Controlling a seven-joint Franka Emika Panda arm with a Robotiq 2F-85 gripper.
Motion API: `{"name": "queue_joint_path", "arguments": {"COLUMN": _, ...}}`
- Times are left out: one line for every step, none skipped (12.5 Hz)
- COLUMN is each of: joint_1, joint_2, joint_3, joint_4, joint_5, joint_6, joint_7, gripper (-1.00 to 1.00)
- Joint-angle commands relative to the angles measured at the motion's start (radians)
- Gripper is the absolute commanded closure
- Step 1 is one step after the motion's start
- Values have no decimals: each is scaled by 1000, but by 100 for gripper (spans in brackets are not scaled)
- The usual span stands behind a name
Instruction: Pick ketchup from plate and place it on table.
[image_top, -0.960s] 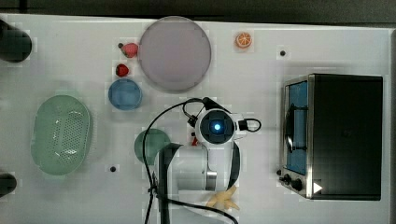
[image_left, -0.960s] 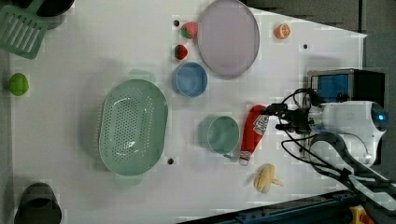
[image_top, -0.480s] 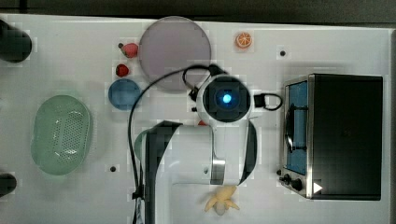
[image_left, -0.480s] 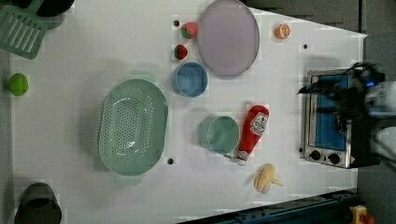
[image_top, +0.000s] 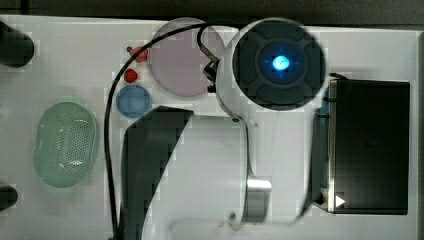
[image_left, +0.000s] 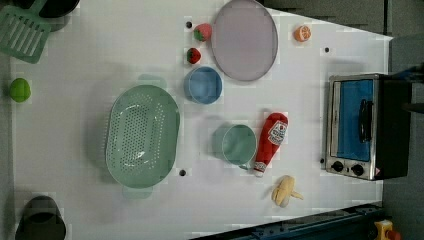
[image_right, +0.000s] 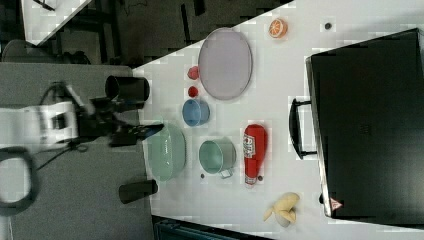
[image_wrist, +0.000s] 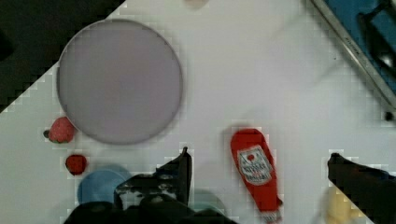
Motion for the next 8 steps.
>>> {"name": "queue_joint_path", "arguments": {"joint_1": 6, "joint_2": -7, "joint_3": -12, "joint_4": 45, "joint_5": 1, "joint_6": -138, "joint_7": 40, "gripper": -100}}
{"name": "queue_joint_path", "arguments": {"joint_1": 6, "joint_2": -7, "joint_3": -12, "joint_4": 54, "joint_5": 1, "joint_6": -151, "joint_7": 40, "gripper": -100}}
{"name": "queue_joint_path", "arguments": {"joint_1": 6, "joint_2": -7, "joint_3": -12, "joint_4": 53, "joint_5": 1, "joint_6": -146, "joint_7": 40, "gripper": -100}}
{"name": "queue_joint_path", "arguments": {"joint_1": 6, "joint_2": -6, "joint_3": -12, "joint_4": 50, "joint_5": 1, "joint_6": -146, "joint_7": 40, "gripper": -100}}
{"name": "queue_joint_path", "arguments": {"joint_1": 6, "joint_2": -6, "joint_3": -12, "joint_4": 48, "joint_5": 1, "joint_6": -146, "joint_7": 40, "gripper": -100}}
{"name": "queue_joint_path", "arguments": {"joint_1": 6, "joint_2": -5, "joint_3": -12, "joint_4": 47, "joint_5": 1, "joint_6": -146, "joint_7": 40, "gripper": -100}}
{"name": "queue_joint_path", "arguments": {"joint_1": 6, "joint_2": -4, "joint_3": -12, "joint_4": 47, "joint_5": 1, "joint_6": -146, "joint_7": 40, "gripper": -100}}
{"name": "queue_joint_path", "arguments": {"joint_1": 6, "joint_2": -4, "joint_3": -12, "joint_4": 47, "joint_5": 1, "joint_6": -146, "joint_7": 40, "gripper": -100}}
